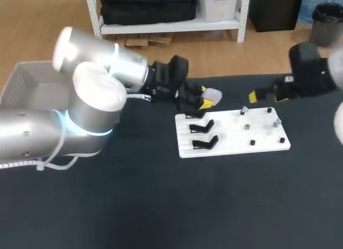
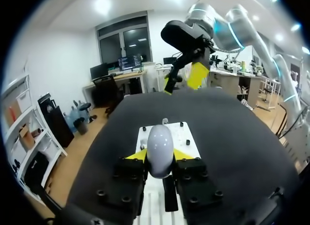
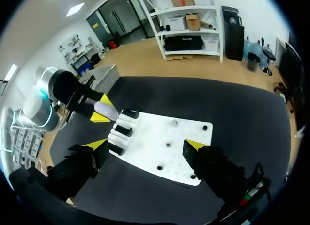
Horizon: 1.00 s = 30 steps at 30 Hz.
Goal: Pick up each earbud case from the left stands, insert the matching earbuds, close the lid, and place the case in the box.
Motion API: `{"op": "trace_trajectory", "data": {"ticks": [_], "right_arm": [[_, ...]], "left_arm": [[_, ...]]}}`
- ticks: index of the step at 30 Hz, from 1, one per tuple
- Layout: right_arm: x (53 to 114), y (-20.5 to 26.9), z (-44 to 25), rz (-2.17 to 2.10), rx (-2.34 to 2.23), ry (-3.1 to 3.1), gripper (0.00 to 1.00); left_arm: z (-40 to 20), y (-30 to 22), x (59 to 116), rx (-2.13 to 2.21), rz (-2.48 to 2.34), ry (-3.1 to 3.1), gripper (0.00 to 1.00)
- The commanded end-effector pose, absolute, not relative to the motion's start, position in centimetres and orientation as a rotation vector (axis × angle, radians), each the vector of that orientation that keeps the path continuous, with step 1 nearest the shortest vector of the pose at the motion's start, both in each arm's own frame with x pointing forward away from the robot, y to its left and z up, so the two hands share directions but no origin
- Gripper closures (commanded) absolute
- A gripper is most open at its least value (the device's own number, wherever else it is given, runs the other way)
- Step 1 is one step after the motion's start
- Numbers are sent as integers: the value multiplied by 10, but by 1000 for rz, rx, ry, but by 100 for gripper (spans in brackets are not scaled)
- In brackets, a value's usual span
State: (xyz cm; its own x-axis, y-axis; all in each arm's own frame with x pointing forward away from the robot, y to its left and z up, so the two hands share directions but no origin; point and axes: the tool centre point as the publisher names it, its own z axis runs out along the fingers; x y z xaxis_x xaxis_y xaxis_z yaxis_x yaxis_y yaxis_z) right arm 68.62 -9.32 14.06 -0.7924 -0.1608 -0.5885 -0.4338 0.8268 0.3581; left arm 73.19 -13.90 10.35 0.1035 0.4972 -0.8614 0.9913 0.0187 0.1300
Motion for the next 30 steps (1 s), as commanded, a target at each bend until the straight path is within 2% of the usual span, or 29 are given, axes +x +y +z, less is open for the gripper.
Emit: {"op": "trace_trajectory", "data": {"ticks": [1,15,30], "right_arm": [[696,-75,135,687,-504,2480,0],[706,-51,125,721,-586,2528,0],[714,-53,127,709,-597,2532,0]], "left_arm": [[106,-150,731,1589,-765,1500,100],[114,-168,726,1611,-791,1437,100],[113,-166,723,1605,-811,1431,100]]}}
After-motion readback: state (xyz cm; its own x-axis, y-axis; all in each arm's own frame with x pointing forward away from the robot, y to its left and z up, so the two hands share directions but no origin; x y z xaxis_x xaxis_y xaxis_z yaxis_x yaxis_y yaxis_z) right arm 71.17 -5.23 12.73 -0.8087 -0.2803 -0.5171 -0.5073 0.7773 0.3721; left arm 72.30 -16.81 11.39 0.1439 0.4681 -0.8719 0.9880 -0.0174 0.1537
